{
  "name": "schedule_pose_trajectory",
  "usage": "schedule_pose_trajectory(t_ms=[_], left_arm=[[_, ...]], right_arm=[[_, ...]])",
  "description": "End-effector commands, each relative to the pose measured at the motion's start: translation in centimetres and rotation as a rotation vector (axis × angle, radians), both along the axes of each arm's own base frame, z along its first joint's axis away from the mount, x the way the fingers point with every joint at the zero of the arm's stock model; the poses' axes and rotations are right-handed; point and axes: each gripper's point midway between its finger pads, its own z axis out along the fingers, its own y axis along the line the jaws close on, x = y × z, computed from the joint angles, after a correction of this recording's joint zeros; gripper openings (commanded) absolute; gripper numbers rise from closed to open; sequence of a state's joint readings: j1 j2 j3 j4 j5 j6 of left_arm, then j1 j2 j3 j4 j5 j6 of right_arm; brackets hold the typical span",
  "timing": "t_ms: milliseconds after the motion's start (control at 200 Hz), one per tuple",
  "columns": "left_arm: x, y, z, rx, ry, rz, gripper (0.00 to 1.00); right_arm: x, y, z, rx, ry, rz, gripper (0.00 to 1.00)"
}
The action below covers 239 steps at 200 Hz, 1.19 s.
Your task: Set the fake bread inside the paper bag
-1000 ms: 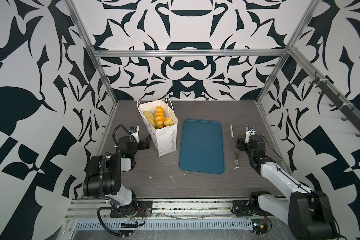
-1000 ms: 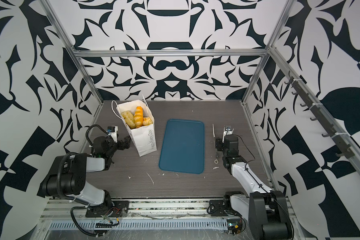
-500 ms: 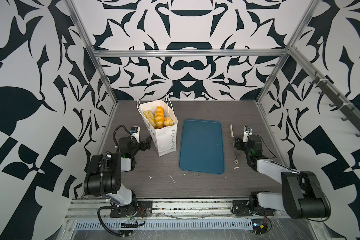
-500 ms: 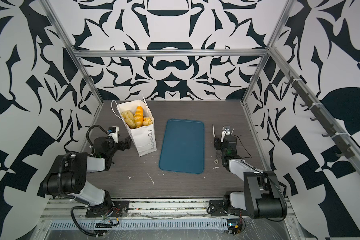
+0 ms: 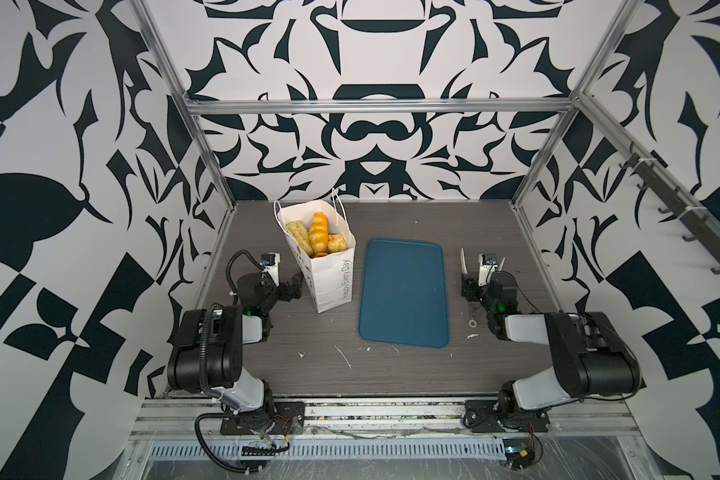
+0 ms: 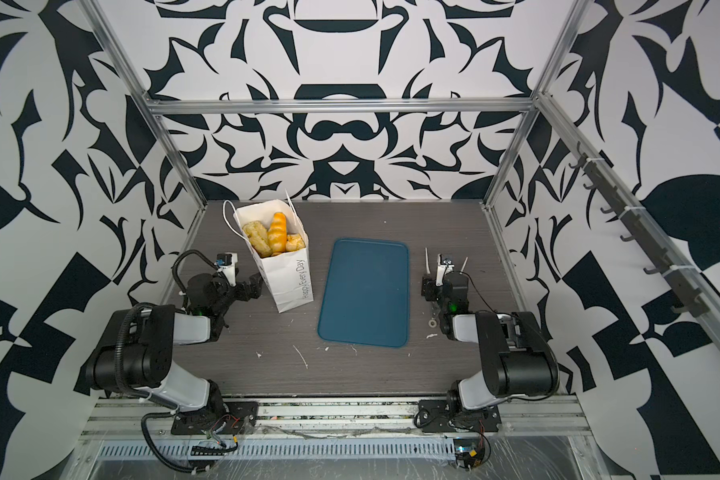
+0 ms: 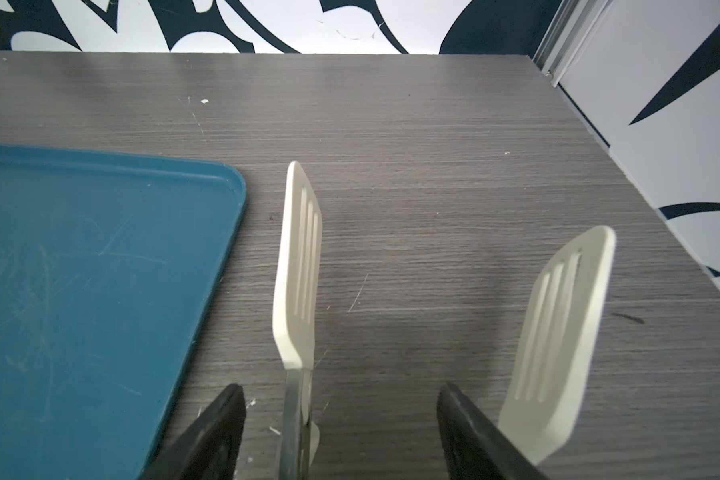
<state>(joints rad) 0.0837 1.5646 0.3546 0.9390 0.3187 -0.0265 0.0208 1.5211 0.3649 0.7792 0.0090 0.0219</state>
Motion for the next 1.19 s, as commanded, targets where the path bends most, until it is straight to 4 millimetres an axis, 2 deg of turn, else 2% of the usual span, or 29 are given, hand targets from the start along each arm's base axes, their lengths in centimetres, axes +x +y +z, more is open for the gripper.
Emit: schedule_pose_trajectory(t_ms=[0, 115, 125, 145, 165, 1190], left_arm=[[0.29, -0.02, 0.47, 0.002, -0.024, 0.003, 0.99], [0.31, 0.0, 0.33, 0.003, -0.018, 0.004, 0.99], [0.31, 0.01, 0.33, 0.002, -0.017, 0.005, 0.99], [0.35, 0.02, 0.36, 0.002, -0.018, 0.005, 0.99], [0.37, 0.02, 0.4, 0.002, -0.019, 0.005, 0.99], [0.44, 0.0, 0.31, 0.006, -0.013, 0.009, 0.99]], right_arm=[[0.83, 0.36, 1.26, 0.005, -0.087, 0.022, 0.77], [0.84, 0.36, 1.19, 0.006, -0.08, 0.021, 0.78], [0.84, 0.35, 1.2, 0.007, -0.082, 0.02, 0.82], [0.87, 0.37, 1.31, 0.008, -0.088, 0.02, 0.98], [0.83, 0.35, 1.27, 0.008, -0.087, 0.019, 1.0], [1.11, 0.51, 1.05, -0.003, -0.074, 0.027, 1.0]])
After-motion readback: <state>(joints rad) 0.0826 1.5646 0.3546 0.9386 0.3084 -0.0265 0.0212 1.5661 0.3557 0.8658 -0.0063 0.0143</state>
